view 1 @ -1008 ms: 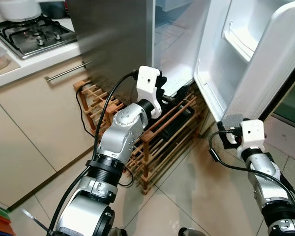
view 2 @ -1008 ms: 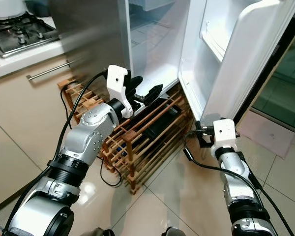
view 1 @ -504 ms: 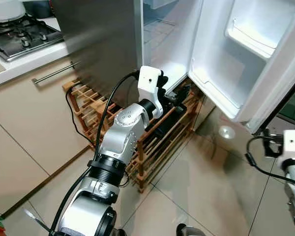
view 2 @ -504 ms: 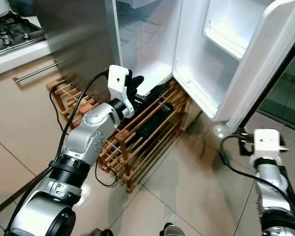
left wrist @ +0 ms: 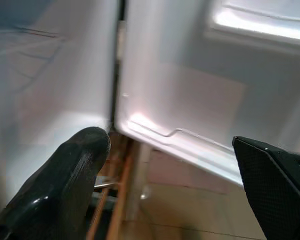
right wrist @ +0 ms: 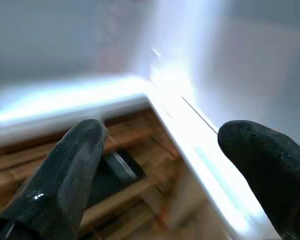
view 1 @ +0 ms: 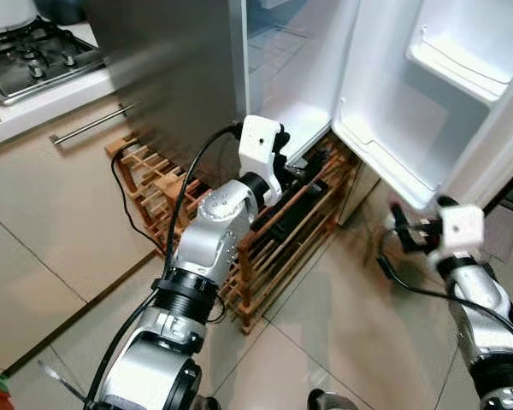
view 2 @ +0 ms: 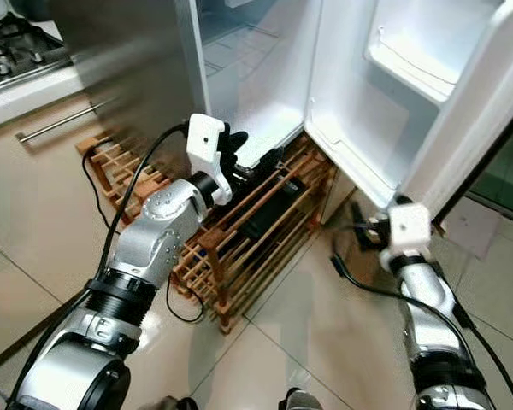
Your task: Restocking fridge
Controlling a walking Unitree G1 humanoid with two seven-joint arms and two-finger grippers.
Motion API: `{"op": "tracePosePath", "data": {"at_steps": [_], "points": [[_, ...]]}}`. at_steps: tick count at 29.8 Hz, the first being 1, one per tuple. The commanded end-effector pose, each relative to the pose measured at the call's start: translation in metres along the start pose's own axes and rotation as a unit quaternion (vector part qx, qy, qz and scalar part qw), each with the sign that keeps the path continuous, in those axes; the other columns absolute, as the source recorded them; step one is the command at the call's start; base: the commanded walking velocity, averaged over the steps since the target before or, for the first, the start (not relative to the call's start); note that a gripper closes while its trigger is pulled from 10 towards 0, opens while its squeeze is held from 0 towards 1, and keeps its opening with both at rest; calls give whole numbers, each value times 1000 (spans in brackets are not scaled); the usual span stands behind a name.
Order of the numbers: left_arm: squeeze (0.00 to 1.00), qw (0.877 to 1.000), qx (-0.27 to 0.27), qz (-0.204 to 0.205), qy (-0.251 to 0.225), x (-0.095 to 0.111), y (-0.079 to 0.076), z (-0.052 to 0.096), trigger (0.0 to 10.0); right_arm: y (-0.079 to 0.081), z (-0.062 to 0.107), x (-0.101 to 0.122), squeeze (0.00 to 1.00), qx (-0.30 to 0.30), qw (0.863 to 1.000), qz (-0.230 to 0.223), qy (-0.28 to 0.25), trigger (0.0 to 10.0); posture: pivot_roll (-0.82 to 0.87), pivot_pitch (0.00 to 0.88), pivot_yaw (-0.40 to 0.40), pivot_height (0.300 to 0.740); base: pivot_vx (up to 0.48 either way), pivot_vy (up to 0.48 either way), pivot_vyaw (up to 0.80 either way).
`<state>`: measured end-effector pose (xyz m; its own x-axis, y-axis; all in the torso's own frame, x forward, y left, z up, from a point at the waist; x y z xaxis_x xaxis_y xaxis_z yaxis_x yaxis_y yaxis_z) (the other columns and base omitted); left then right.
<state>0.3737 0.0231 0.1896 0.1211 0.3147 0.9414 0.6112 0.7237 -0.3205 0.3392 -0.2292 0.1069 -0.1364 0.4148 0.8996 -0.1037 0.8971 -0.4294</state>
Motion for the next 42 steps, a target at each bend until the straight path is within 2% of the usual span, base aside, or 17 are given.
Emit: {"op": "tracePosePath", "data": {"at_steps": [1, 5, 9, 14, 19, 23, 25, 28, 29, 30, 34, 36, 39, 40, 41, 42], "points": [[0, 1000, 19, -5, 4, -2, 8, 1, 10000, -2, -6, 5, 0, 4, 1000, 1, -6, 10000, -105, 27, 36, 740, 0, 0, 0], [0, 999, 33, 2, 4, -2, 14, 2, 10000, -17, -14, 5, 0, -26, 999, 18, 7, 10000, -99, 24, 34, 740, 0, 0, 0], [0, 999, 38, -12, 4, -2, 18, 2, 10000, -33, -20, 7, 0, -45, 999, 24, 17, 10000, -96, 29, 34, 740, 0, 0, 0], [0, 999, 40, -16, 6, -5, 17, 3, 10000, -40, -21, 6, 0, -55, 998, 27, 21, 10000, -97, 34, 32, 740, 0, 0, 0], [0, 999, 41, -15, 8, -7, 18, 2, 10000, -62, -13, 0, 0, -90, 995, 35, 35, 10000, -101, 51, 34, 740, 0, 0, 0], [0, 999, 41, -15, 9, -7, 17, 3, 10000, -73, -7, -4, 0, -105, 993, 37, 43, 10000, -104, 64, 39, 740, 0, 0, 0], [0, 999, 39, -15, 13, -10, 17, 4, 10000, -90, 2, -10, 0, -131, 988, 44, 61, 10000, -105, 73, 45, 740, 0, 0, 0], [0, 999, 37, -15, 15, -11, 17, 4, 10000, -104, 9, -16, 0, -153, 984, 46, 77, 10000, -106, 77, 48, 740, 0, 0, 0], [0, 999, 35, -16, 17, -11, 16, 4, 10000, -121, 19, -23, 0, -179, 977, 56, 102, 10000, -108, 78, 49, 740, 0, 0, 0], [0, 999, 35, -16, 17, -11, 16, 4, 10000, -121, 19, -23, 0, -179, 977, 56, 102, 10000, -108, 78, 49, 740, 0, 0, 0], [0, 999, 35, -18, 19, -12, 17, 4, 10000, -159, 39, -28, 0, -247, 955, 83, 142, 10000, -106, 75, 45, 740, 0, 0, 0], [0, 999, 36, -19, 19, -12, 18, 5, 10000, -170, 44, -25, 0, -266, 949, 88, 145, 10000, -107, 72, 45, 740, 0, 0, 0], [0, 999, 39, -17, 20, -13, 20, 6, 10000, -166, 39, -17, 0, -256, 955, 91, 117, 10000, -108, 57, 47, 740, 0, 0, 0], [0, 999, 40, -17, 21, -14, 20, 5, 10000, -152, 31, -16, 0, -233, 964, 79, 102, 10000, -109, 43, 42, 740, 0, 0, 0], [0, 999, 40, -17, 22, -15, 20, 4, 10000, -145, 27, -16, 0, -223, 967, 74, 94, 10000, -109, 43, 42, 740, 0, 0, 0], [0, 999, 40, -17, 22, -15, 20, 4, 10000, -145, 27, -16, 0, -223, 967, 74, 94, 10000, -109, 43, 42, 740, 0, 0, 0]]}}
Point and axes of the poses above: a point about 5 cm out from each wrist's last joint towards the gripper, its own z axis pointing back from the gripper into the wrist, its own x axis along the axis of the wrist's last joint, y = z × x, the point moved 3 cm from there along -z, pointing out of the wrist towards the gripper, and after that the axes turned 13 degrees about z, right-handed, at the moved point
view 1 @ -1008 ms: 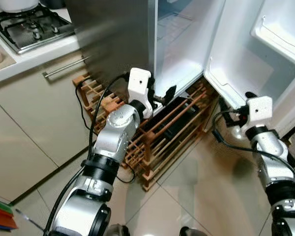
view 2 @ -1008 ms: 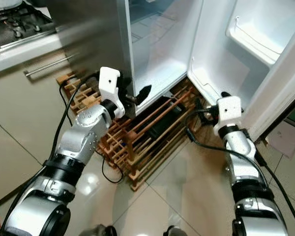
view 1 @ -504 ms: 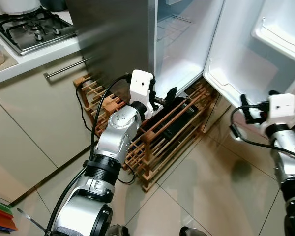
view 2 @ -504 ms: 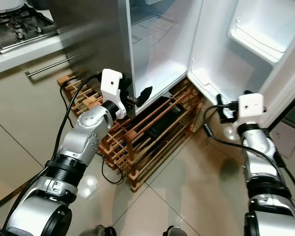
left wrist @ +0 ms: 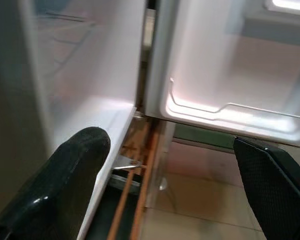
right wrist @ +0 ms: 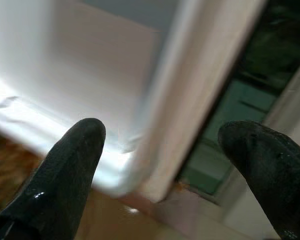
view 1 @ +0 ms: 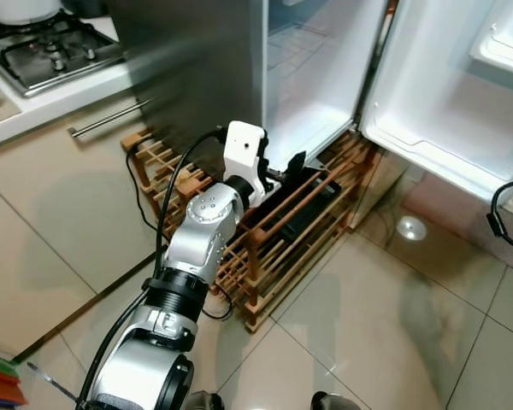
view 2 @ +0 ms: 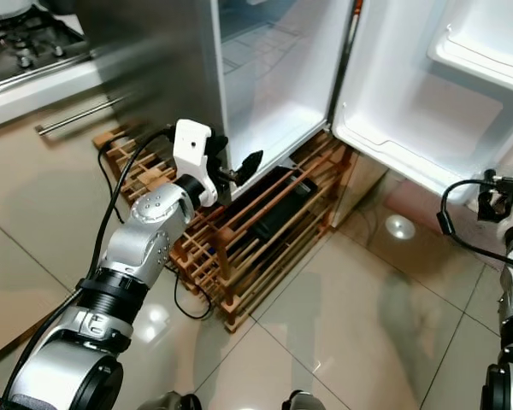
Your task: Restocking fridge
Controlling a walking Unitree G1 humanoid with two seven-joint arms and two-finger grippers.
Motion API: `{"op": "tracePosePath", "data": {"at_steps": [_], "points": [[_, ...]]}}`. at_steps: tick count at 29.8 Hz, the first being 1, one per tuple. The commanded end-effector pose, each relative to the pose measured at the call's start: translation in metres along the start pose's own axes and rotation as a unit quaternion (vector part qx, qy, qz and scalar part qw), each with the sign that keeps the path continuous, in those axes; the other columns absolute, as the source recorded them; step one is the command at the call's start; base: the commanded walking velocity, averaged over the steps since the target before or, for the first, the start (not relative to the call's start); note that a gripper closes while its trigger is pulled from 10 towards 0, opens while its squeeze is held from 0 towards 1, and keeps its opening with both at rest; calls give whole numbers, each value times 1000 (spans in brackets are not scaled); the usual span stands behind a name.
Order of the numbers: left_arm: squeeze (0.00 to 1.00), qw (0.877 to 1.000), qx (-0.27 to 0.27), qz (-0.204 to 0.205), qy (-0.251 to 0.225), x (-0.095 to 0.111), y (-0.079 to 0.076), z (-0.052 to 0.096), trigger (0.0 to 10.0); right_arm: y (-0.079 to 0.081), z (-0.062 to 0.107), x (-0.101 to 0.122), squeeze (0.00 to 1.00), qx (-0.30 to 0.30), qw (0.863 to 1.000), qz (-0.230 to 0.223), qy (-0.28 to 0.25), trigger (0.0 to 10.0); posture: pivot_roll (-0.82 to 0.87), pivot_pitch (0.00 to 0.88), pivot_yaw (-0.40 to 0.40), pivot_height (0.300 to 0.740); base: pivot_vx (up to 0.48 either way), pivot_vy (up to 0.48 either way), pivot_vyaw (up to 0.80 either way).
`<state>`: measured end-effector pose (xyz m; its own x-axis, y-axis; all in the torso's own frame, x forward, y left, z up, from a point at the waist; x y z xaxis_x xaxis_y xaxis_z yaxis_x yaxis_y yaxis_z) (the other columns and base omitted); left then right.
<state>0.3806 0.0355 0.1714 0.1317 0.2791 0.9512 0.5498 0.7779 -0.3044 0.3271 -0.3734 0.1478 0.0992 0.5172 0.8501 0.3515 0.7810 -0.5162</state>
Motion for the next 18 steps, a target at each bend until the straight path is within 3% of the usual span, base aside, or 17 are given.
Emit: {"op": "tracePosePath", "data": {"at_steps": [1, 2, 4, 5, 11, 12, 13, 14, 15, 17, 18], "points": [[0, 1000, 2, -4, 5, -2, 2, -1, 10000, 21, -1, 14, 0, 39, 998, -6, -40, 10000, -111, 33, 42, 740, 0, 0, 0], [0, 1000, 3, -3, 4, -1, 2, -2, 10000, 34, 1, 18, 0, 57, 997, -13, -52, 10000, -114, 27, 42, 740, 0, 0, 0], [0, 1000, 4, -3, 4, -1, 2, -2, 10000, 42, 2, 21, 0, 68, 996, -18, -59, 10000, -114, 27, 42, 740, 0, 0, 0], [0, 1000, 4, -4, 4, -1, 3, -2, 10000, 57, 6, 25, 0, 93, 993, -22, -72, 10000, -112, 16, 44, 740, 0, 0, 0], [0, 1000, 3, -23, 6, -3, 6, 1, 10000, 75, 12, 24, 0, 132, 988, -29, -79, 10000, -105, 3, 48, 740, 0, 0, 0], [0, 999, 2, -37, 6, -5, 8, 4, 10000, 78, 14, 24, 0, 141, 986, -29, -82, 10000, -104, 2, 49, 740, 0, 0, 0], [0, 996, 2, -92, 6, -8, 13, 11, 10000, 82, 17, 25, 0, 145, 985, -31, -88, 10000, -104, 0, 49, 740, 0, 0, 0], [0, 996, 2, -92, 6, -8, 13, 11, 10000, 82, 17, 25, 0, 145, 985, -31, -88, 10000, -104, 0, 49, 740, 0, 0, 0], [0, 984, 17, -176, 13, -22, 25, 27, 10000, 94, 25, 27, 0, 150, 983, -44, -95, 10000, -104, 0, 46, 740, 0, 0, 0], [0, 981, 52, -185, 15, -34, 39, 44, 10000, 108, 34, 30, 0, 153, 981, -59, -99, 10000, -104, 2, 47, 740, 0, 0, 0], [0, 981, 52, -185, 15, -34, 39, 44, 10000, 108, 34, 30, 0, 153, 981, -59, -99, 10000, -104, 2, 47, 740, 0, 0, 0]]}}
Point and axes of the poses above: a point about 5 cm out from each wrist's last joint towards the gripper, its own z axis pointing back from the gripper into the wrist, its own x axis along the axis of the wrist's last joint, y = z × x, the point moved 3 cm from there along -z, pointing out of the wrist towards the gripper, and after that the axes turned 13 degrees about z, right-handed, at the moved point
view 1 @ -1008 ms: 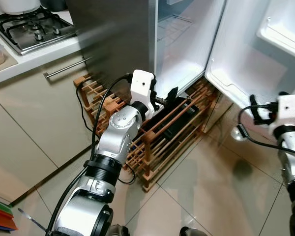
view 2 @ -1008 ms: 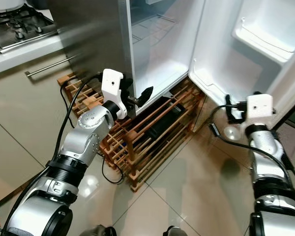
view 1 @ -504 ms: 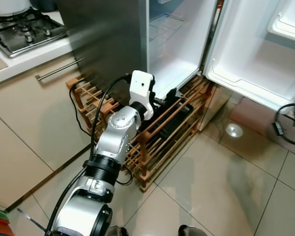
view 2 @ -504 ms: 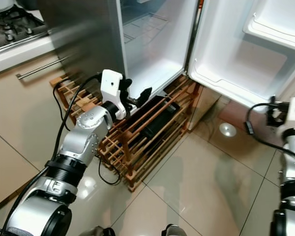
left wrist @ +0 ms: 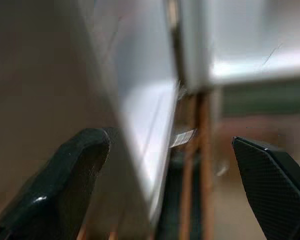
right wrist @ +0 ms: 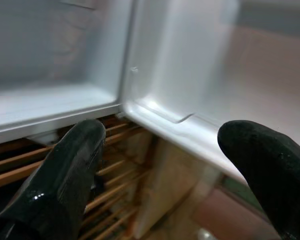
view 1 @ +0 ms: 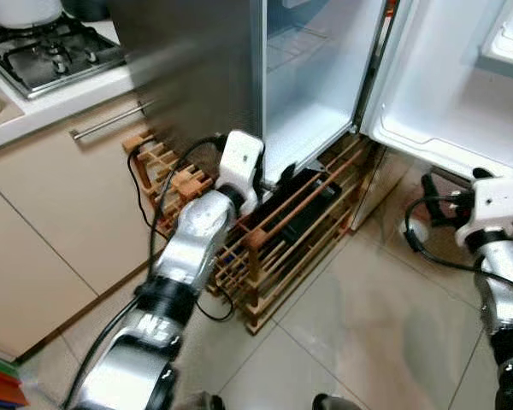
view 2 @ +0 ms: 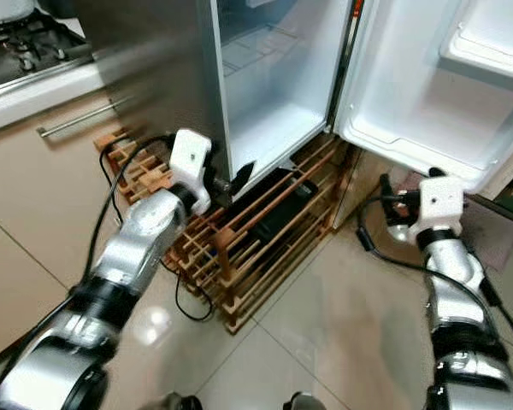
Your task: Restocking fridge
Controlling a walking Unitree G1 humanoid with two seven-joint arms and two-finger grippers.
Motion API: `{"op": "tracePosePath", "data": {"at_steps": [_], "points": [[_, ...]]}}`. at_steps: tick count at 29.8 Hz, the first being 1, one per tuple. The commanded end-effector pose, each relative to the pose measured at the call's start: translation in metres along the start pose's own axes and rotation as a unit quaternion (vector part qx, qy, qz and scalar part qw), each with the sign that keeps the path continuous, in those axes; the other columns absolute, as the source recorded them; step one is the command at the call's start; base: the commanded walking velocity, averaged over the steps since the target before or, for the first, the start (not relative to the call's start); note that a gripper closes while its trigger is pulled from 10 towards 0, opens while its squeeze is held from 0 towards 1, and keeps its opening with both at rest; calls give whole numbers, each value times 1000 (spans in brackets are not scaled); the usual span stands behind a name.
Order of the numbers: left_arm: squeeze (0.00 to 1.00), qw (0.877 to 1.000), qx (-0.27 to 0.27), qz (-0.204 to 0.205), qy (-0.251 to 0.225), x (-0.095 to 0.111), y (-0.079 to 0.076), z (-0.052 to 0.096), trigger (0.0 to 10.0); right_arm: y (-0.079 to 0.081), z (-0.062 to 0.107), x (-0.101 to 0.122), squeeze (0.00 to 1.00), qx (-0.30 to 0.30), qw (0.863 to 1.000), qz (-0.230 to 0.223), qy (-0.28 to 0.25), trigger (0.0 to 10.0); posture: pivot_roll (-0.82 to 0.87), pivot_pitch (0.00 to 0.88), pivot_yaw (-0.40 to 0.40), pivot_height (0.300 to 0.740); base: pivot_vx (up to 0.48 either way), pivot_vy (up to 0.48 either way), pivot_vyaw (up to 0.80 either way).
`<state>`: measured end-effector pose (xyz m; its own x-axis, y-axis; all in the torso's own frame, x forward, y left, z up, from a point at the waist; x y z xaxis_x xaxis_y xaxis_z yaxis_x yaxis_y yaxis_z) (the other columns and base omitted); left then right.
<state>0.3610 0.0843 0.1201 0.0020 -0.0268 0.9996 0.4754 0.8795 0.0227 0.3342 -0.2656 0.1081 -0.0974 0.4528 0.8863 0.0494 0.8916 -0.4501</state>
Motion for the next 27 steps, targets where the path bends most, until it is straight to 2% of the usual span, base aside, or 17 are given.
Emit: {"op": "tracePosePath", "data": {"at_steps": [1, 3, 4, 5, 6, 8, 9, 11, 12, 13, 15, 19, 27], "points": [[0, 1000, 9, -10, -10, 1, 0, 1, 10000, 4, -2, 7, 0, -1, 1000, -5, -11, 10000, -104, 2, 47, 740, 0, 0, 0], [0, 997, 77, 21, 9, -24, 14, 25, 10000, 27, 2, 9, 0, 5, 999, -31, -13, 10000, -94, 4, 41, 740, 0, 0, 0], [0, 997, 77, 21, 9, -24, 14, 25, 10000, 27, 2, 9, 0, 5, 999, -31, -13, 10000, -94, 4, 41, 740, 0, 0, 0], [0, 992, 119, 35, 18, -36, 24, 38, 10000, 36, 6, 6, 0, 9, 999, -42, -6, 10000, -87, 2, 35, 740, 0, 0, 0], [0, 990, 137, 40, 21, -41, 29, 43, 10000, 40, 8, 4, 0, 9, 999, -48, -1, 10000, -84, 1, 33, 740, 0, 0, 0], [0, 989, 139, 42, 22, -42, 29, 45, 10000, 41, 9, 4, 0, 9, 999, -51, 1, 10000, -84, 1, 33, 740, 0, 0, 0], [0, 989, 142, 42, 25, -45, 30, 47, 10000, 47, 11, 5, 0, 22, 998, -53, -3, 10000, -72, 0, 27, 740, 0, 0, 0], [0, 989, 143, 36, 26, -51, 30, 54, 10000, 64, 18, 12, 0, 64, 996, -58, -19, 10000, -68, 0, 27, 740, 0, 0, 0], [0, 989, 142, 23, 33, -57, 30, 59, 10000, 80, 24, 19, 0, 110, 992, -57, -37, 10000, -67, 0, 27, 740, 0, 0, 0], [0, 989, 142, 23, 33, -57, 30, 59, 10000, 80, 24, 19, 0, 110, 992, -57, -37, 10000, -67, 0, 27, 740, 0, 0, 0], [0, 987, 150, 12, 60, -73, 30, 71, 10000, 108, 36, 37, 0, 190, 977, -63, -73, 10000, -66, 3, 26, 740, 0, 0, 0], [0, 985, 156, 19, 65, -78, 29, 72, 10000, 116, 35, 48, 0, 200, 973, -76, -86, 10000, -64, 1, 25, 740, 0, 0, 0], [0, 984, 167, 40, 44, -71, 27, 64, 10000, 119, 34, 59, 0, 226, 968, -60, -96, 10000, -64, 5, 5, 740, 0, 0, 0]]}}
Point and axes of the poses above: a point about 5 cm out from each wrist's last joint towards the gripper, its own z axis pointing back from the gripper into the wrist, its own x axis along the axis of the wrist's last joint, y = z × x, the point moved 3 cm from there along -z, pointing out of the wrist towards the gripper, and after that the axes turned 13 degrees about z, right-handed, at the moved point
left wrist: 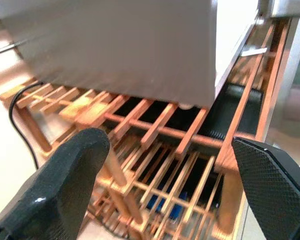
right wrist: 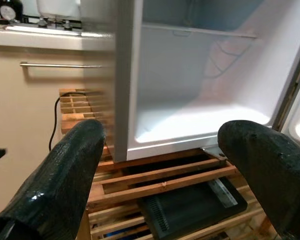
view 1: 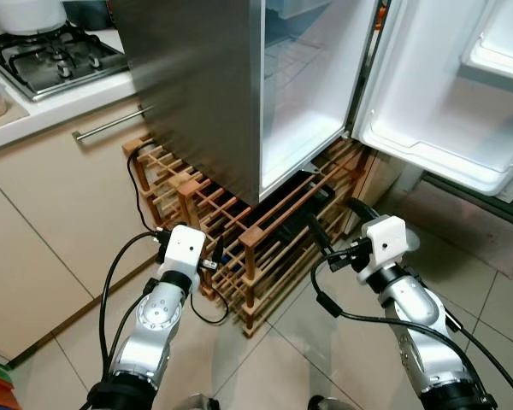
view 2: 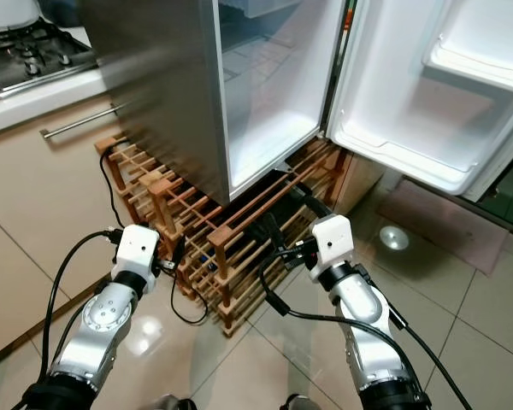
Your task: Restocking fridge
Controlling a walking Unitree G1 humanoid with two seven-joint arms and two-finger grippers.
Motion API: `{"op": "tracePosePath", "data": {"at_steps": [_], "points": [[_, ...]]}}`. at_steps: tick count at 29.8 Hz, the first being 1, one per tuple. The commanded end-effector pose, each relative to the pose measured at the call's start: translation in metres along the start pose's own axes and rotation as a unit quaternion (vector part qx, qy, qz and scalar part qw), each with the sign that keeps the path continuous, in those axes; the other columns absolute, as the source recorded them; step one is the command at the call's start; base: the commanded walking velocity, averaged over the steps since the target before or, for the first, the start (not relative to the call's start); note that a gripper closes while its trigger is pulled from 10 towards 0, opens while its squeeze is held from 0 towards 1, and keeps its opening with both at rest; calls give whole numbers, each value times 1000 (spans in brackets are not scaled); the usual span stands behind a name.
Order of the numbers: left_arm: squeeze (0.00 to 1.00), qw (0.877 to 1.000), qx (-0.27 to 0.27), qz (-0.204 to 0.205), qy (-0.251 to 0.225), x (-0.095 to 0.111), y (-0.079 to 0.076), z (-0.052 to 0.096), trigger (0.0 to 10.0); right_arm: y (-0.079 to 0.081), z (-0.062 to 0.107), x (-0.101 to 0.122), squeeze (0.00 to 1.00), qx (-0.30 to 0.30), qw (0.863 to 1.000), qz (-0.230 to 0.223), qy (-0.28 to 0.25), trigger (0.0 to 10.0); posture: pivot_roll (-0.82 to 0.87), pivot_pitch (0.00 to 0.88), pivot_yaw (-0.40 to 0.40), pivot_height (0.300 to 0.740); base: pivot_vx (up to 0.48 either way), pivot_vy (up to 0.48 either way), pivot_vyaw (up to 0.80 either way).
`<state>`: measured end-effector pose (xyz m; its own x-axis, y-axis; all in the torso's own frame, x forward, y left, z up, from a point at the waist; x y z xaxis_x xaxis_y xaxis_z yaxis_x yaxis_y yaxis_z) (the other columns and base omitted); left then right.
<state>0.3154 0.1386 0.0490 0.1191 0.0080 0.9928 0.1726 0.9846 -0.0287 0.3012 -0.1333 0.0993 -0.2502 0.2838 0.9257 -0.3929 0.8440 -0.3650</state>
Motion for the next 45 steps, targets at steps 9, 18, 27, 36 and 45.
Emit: {"op": "tracePosePath", "data": {"at_steps": [9, 18, 27, 36, 45], "points": [[0, 999, 24, 7, -23, 15, 1, -14, 10000, 6, -4, -9, 0, 28, 999, 21, 38, 10000, -67, 14, -14, 740, 0, 0, 78], [0, 999, 17, 15, -40, 29, -9, -24, 10000, -12, -20, -11, 0, -11, 998, 23, 55, 10000, -68, 11, -6, 740, 0, -107, 654], [0, 999, 15, 21, -44, 31, -20, -25, 10000, -24, -24, -17, 0, -37, 997, 16, 69, 10000, -71, 14, -10, 740, 0, -480, 619], [0, 998, 23, 24, -48, 36, -21, -28, 10000, -25, -25, -20, 0, -48, 996, 15, 75, 10000, -76, 14, 3, 740, 0, -480, 614], [0, 998, 25, 31, -47, 39, -18, -30, 10000, -22, -25, -24, 0, -55, 995, 9, 82, 10000, -76, 17, 8, 740, 0, -160, 608]]}}
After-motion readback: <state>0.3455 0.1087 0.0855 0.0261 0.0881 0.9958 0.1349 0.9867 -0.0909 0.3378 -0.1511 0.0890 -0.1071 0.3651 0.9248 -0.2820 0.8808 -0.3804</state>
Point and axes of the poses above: a point about 5 cm out from each wrist's last joint towards the gripper, its own z axis pointing back from the gripper into the wrist, its own x axis along the axis of the wrist's last joint, y = z × x, the point moved 3 cm from there along -z, pointing out of the wrist towards the gripper, and after that the axes turned 13 degrees about z, right-handed, at the moved point
